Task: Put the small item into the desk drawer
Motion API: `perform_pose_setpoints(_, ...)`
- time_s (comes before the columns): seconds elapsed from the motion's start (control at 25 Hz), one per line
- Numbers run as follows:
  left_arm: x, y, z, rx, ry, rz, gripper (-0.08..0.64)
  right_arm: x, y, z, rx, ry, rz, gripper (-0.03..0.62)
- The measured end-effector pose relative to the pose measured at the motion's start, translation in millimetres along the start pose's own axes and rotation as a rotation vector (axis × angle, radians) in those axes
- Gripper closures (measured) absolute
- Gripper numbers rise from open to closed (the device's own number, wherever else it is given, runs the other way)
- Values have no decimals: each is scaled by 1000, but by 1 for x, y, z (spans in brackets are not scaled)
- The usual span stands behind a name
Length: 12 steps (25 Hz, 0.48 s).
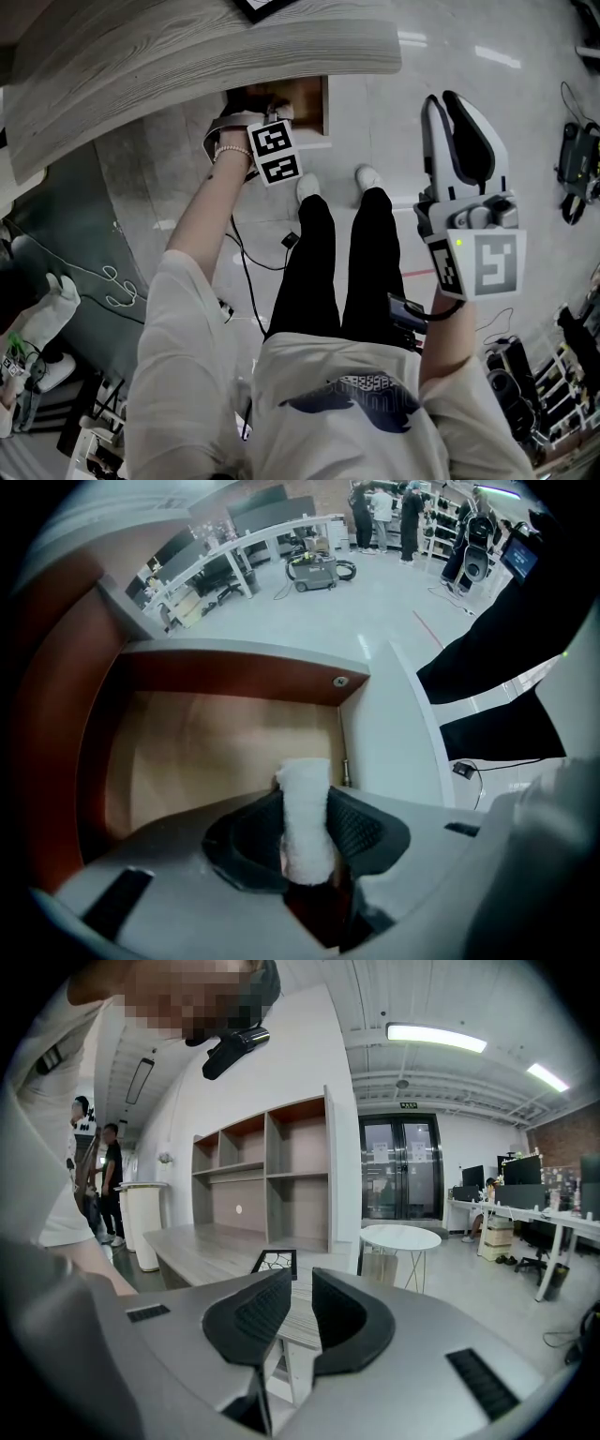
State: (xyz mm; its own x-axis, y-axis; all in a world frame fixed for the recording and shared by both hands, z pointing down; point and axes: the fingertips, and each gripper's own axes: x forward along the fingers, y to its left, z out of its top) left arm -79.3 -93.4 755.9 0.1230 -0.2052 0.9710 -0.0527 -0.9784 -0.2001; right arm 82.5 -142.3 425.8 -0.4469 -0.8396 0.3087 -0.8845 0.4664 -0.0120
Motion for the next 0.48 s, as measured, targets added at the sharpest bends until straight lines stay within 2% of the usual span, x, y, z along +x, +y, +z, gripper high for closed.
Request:
perform_pose_setpoints(0.24,1,-1,0,6,-1,12,420,0,1,1,2,-3,0,526)
perform_pose_setpoints(0.48,1,-4,0,6,-3,-32,420,0,1,1,4,-5,-2,526)
